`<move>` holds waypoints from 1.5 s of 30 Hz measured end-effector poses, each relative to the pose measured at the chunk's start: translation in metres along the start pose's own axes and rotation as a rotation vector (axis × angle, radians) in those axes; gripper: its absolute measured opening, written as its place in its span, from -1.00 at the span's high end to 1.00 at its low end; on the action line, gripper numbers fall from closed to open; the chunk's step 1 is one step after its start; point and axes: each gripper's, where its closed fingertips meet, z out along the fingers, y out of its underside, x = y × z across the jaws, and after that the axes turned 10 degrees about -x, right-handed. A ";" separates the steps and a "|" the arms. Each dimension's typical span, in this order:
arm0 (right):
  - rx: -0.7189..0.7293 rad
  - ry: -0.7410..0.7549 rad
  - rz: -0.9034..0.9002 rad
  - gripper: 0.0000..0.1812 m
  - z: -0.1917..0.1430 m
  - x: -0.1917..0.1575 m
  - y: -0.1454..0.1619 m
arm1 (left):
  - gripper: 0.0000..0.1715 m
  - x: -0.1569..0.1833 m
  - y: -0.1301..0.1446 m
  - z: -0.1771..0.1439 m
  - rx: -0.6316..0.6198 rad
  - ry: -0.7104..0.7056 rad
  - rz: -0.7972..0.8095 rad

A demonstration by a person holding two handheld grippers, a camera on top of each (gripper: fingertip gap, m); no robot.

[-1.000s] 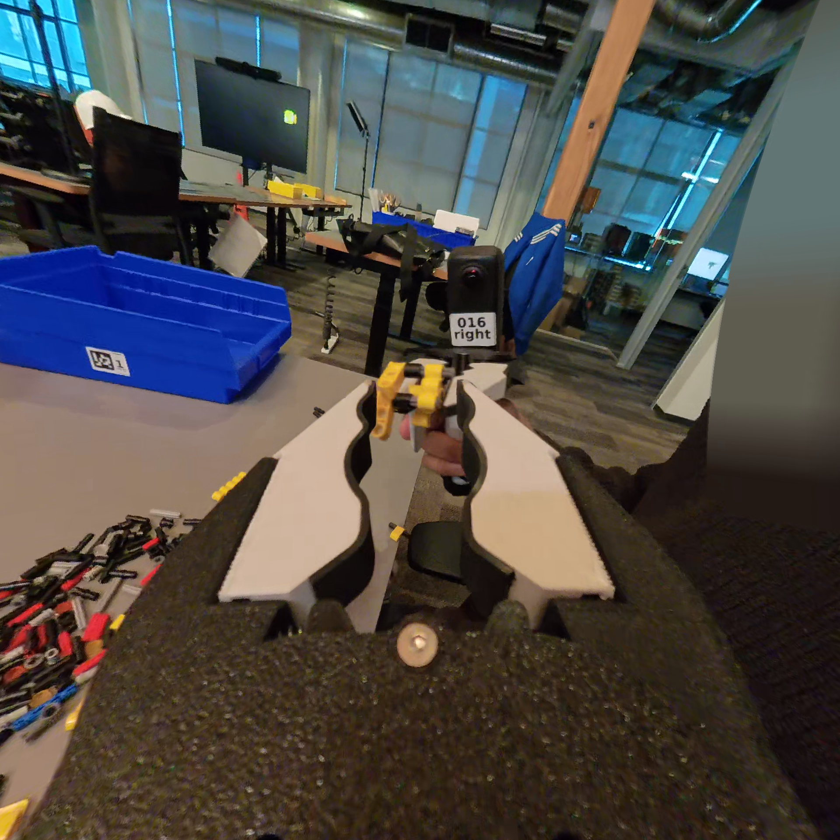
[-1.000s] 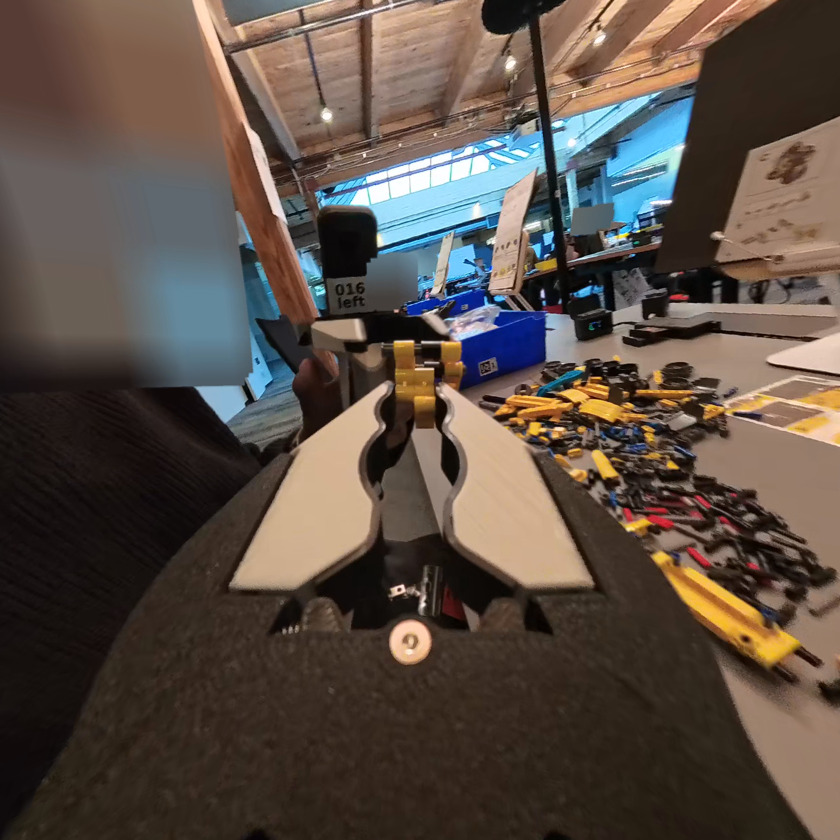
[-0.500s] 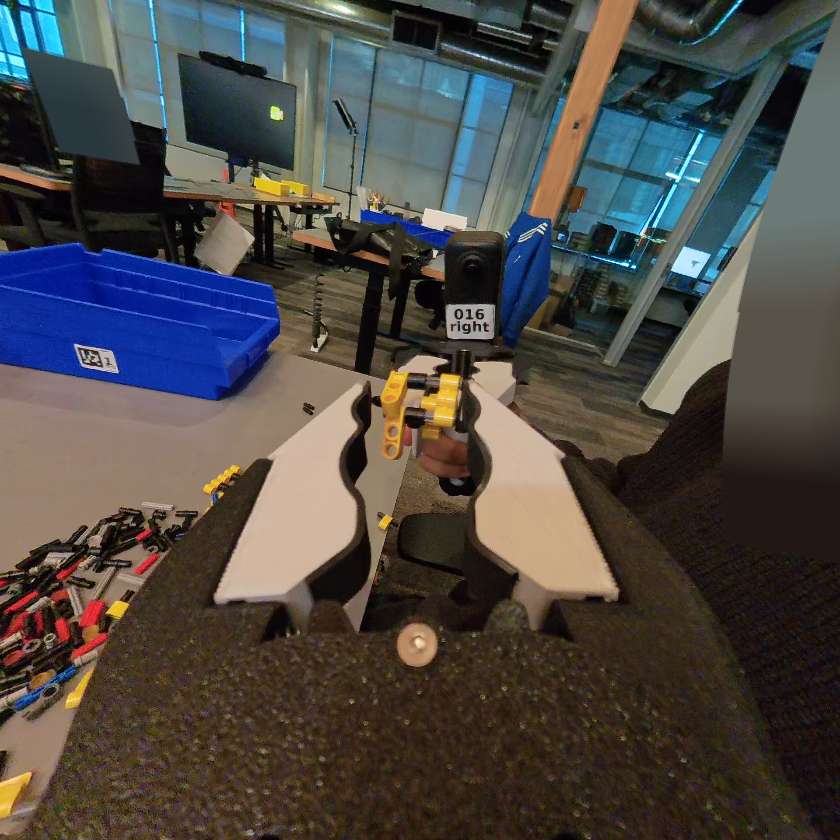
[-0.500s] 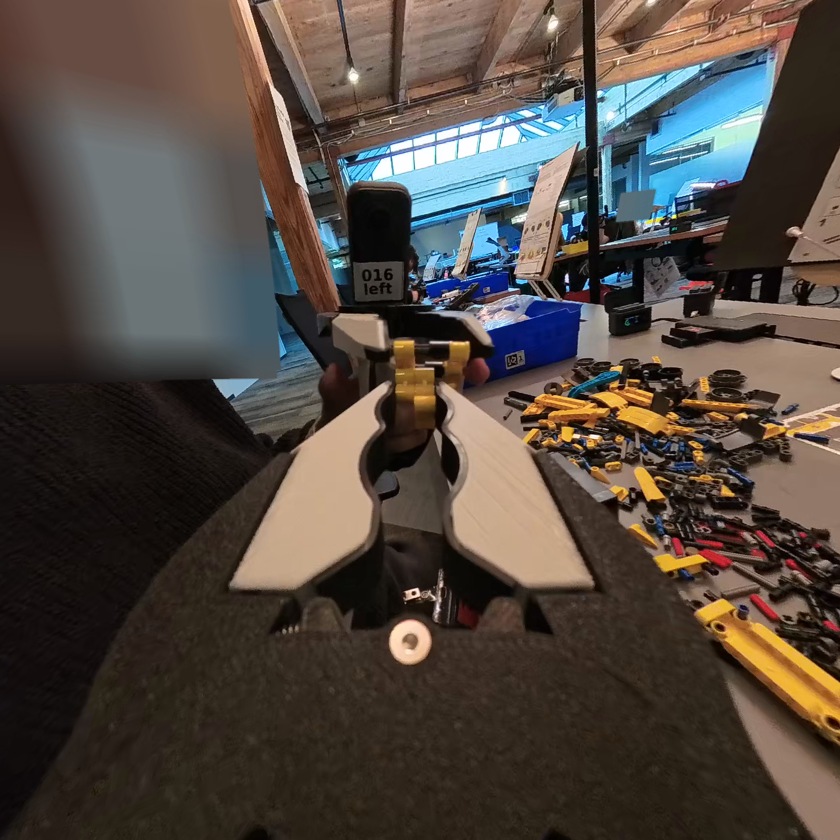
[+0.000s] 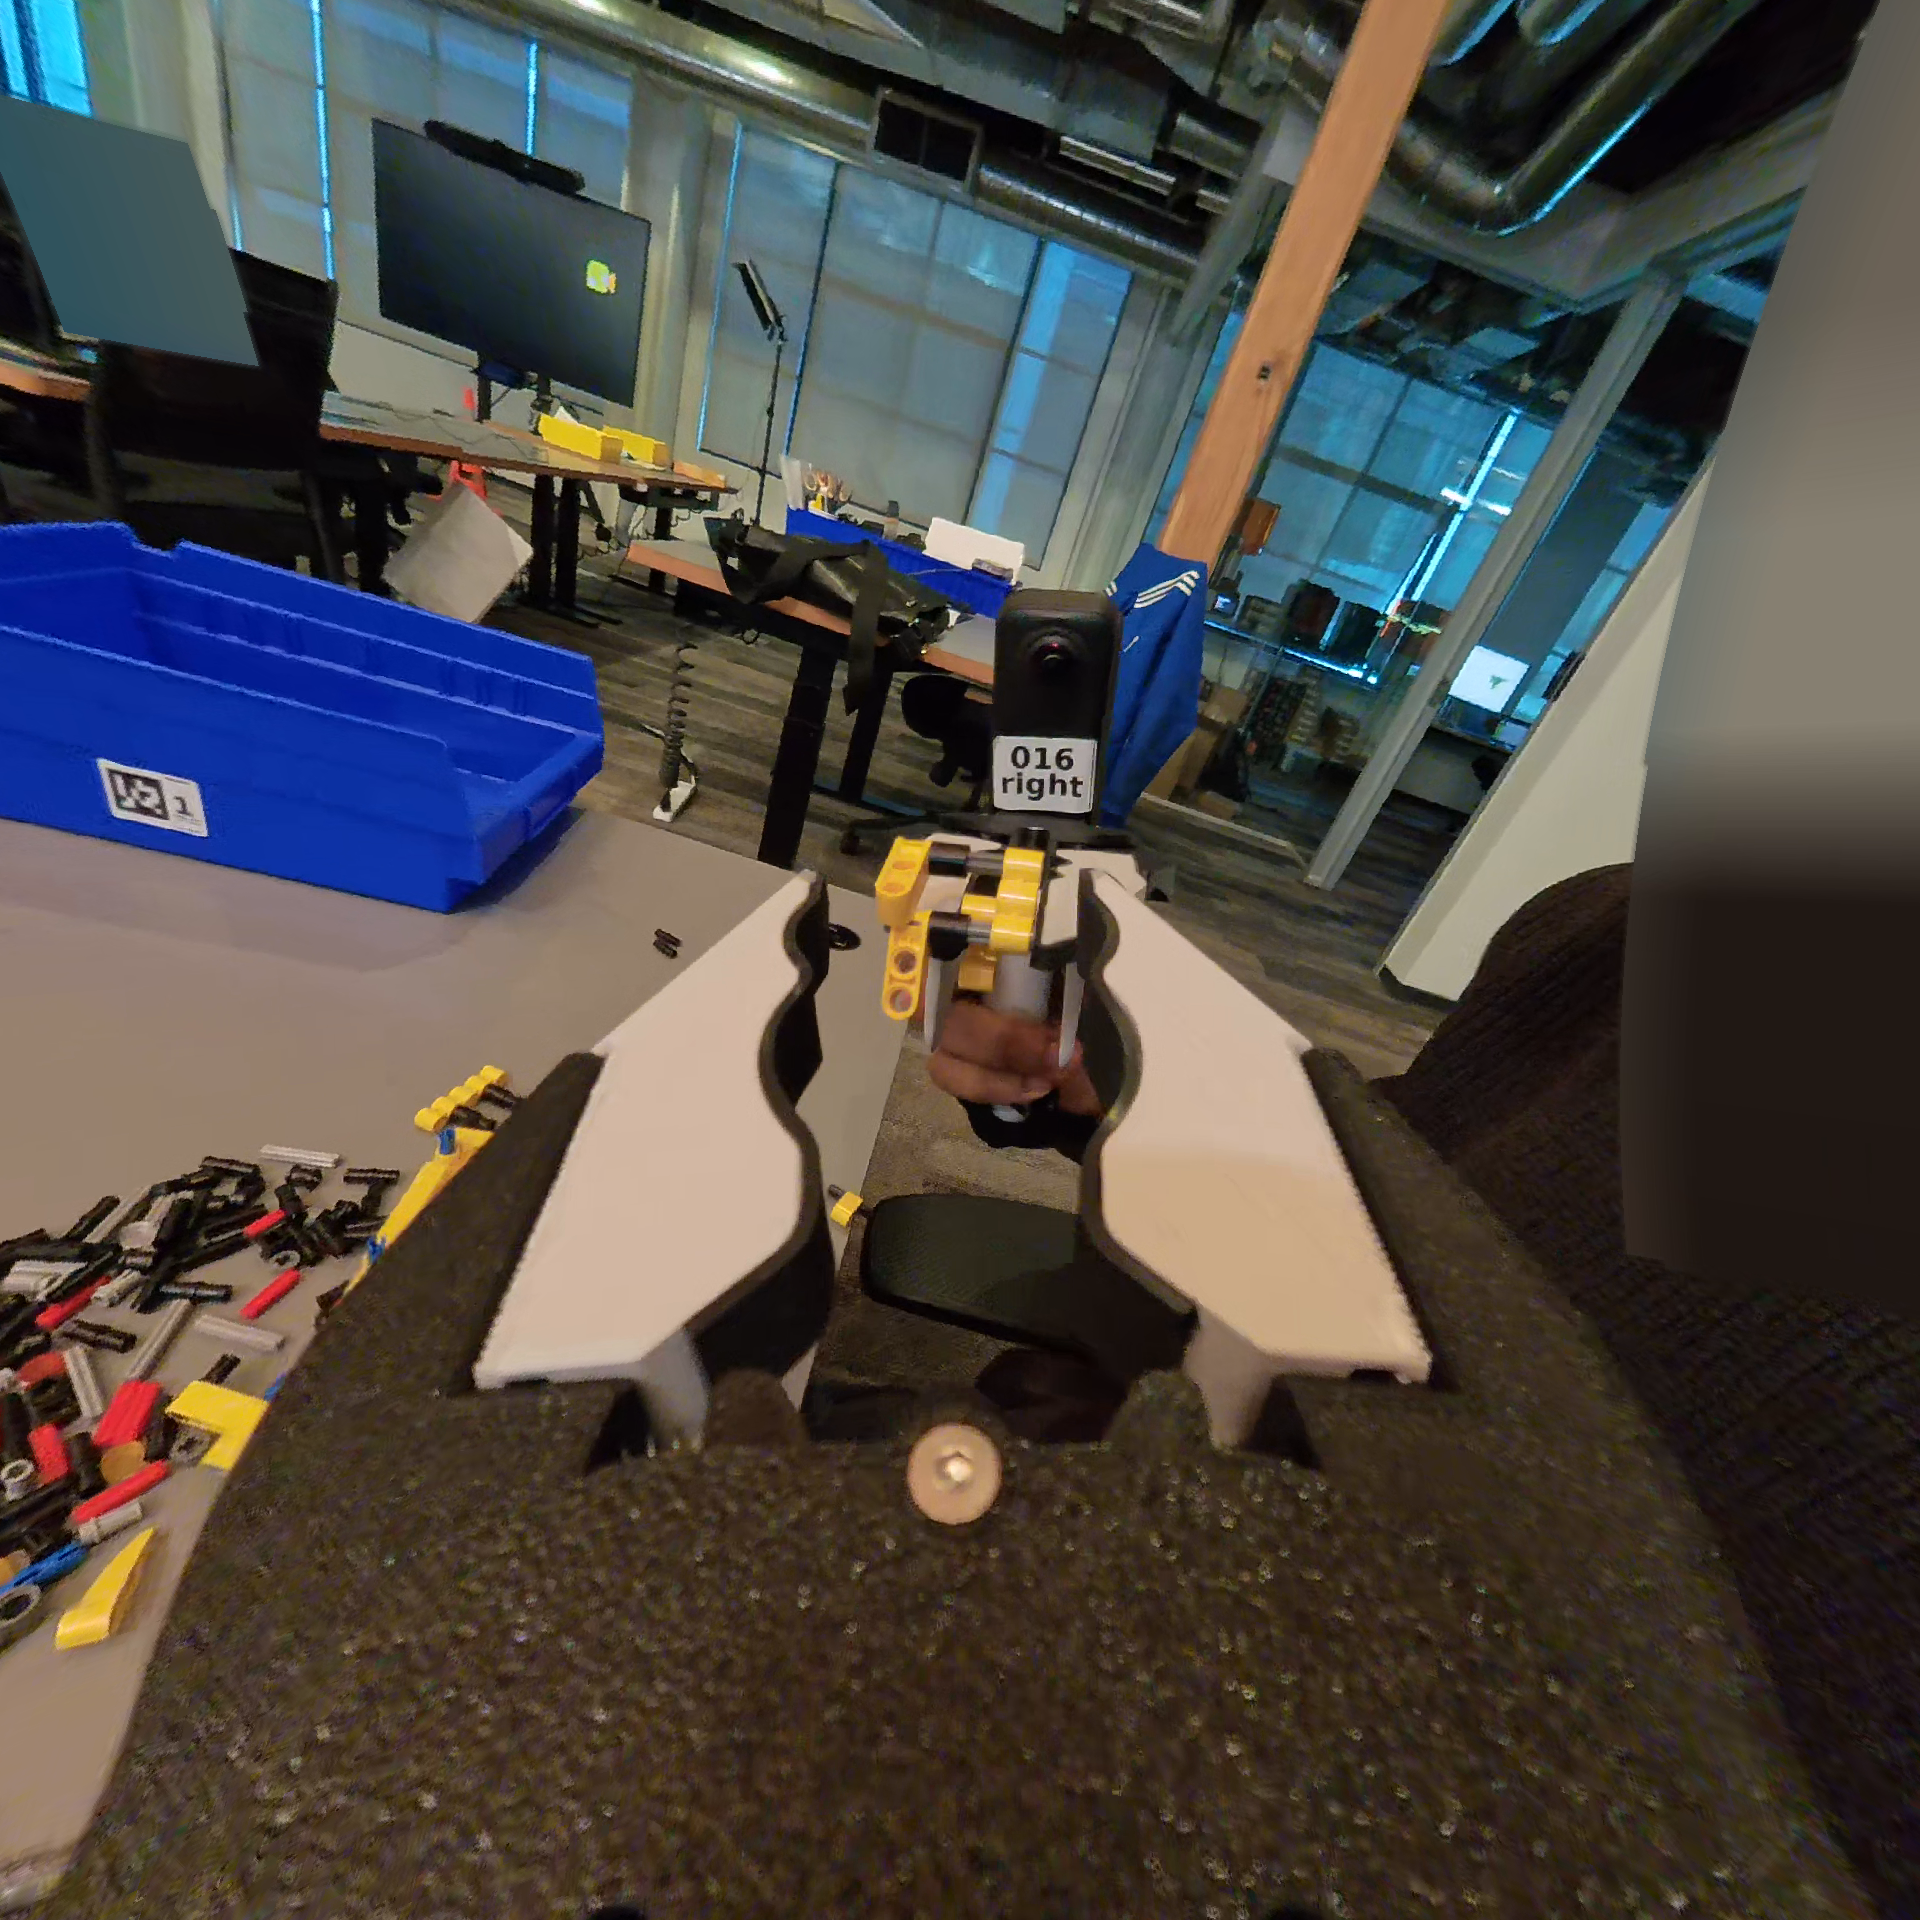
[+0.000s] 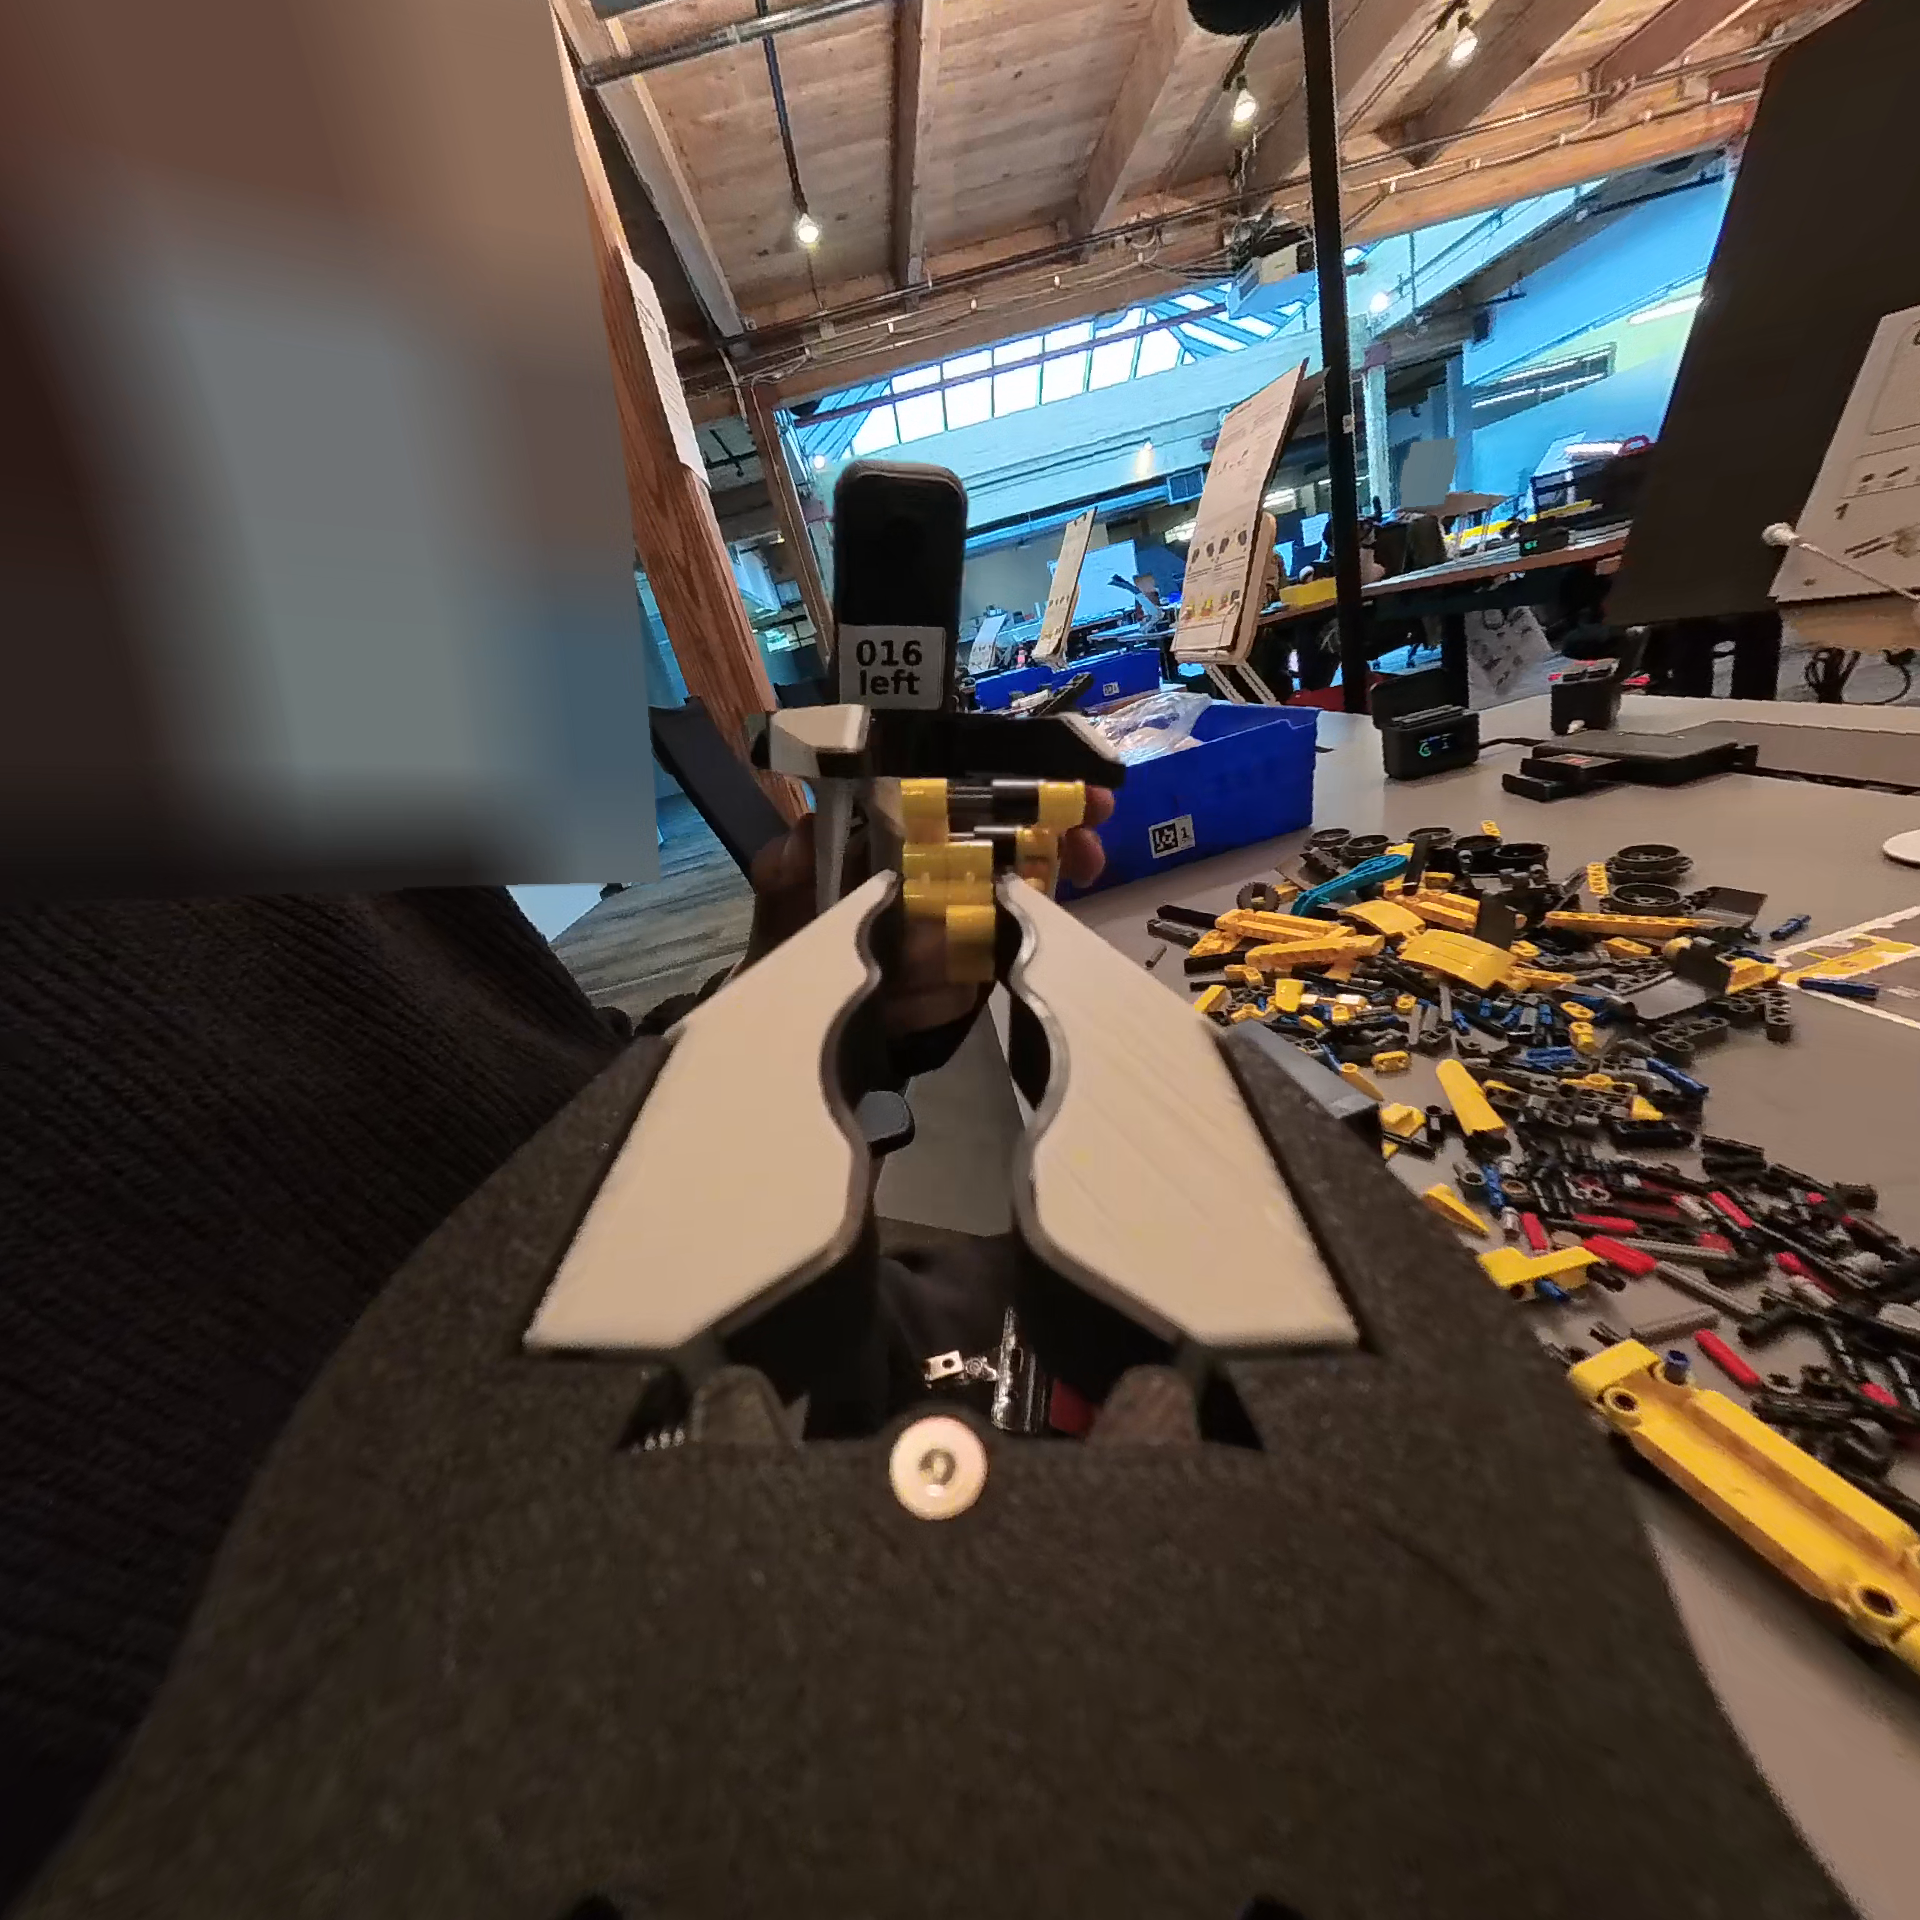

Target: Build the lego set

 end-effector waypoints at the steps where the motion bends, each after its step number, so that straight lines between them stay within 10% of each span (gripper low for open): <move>1: -0.001 -0.001 -0.001 0.83 0.000 0.000 0.000 | 0.45 0.000 0.001 0.000 -0.006 0.012 -0.007; 45: -0.112 -0.039 -0.031 0.82 0.012 -0.011 0.017 | 0.64 0.012 0.015 0.007 -0.079 -0.041 0.190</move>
